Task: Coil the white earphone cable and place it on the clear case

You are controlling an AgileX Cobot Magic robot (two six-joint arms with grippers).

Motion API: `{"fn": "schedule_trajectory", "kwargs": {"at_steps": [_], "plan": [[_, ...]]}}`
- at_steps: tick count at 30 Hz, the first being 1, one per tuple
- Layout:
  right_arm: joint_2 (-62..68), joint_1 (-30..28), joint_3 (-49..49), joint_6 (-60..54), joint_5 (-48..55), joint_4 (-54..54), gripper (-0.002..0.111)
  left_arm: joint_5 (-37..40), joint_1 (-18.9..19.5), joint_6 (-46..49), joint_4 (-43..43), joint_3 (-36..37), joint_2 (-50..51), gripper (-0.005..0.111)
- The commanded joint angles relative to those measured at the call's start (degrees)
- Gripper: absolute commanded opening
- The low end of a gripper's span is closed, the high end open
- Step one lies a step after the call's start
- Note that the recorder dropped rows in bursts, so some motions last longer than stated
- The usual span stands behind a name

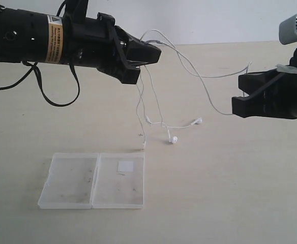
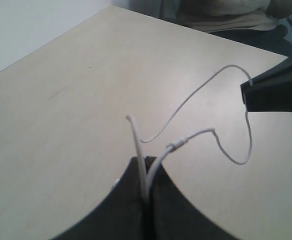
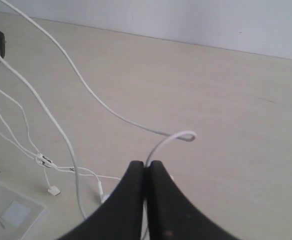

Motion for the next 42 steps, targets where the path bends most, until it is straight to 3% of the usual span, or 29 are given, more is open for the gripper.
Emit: {"fn": "schedule_trajectory", "kwargs": {"at_steps": [1, 15, 24, 42], "plan": [[0.0, -0.3, -0.3, -0.6, -0.1, -0.2, 0.01, 0.1, 0.2, 0.1, -1.0, 0.2, -0.3, 0.0], [-0.2, -0.3, -0.3, -1.0, -0.3, -0.2, 0.017, 0.3, 0.2, 0.4, -1.8, 0.2, -0.3, 0.0], [-3.0, -0.3, -0.3, -1.6, -0.6, -0.2, 0.037, 0.3, 0.2, 0.4, -1.8, 0.2, -0.3, 0.0], [-4.3, -0.3, -0.3, -1.6, -0.5, -0.2, 0.062, 0.3, 0.2, 0.4, -1.8, 0.2, -0.3, 0.0]]}}
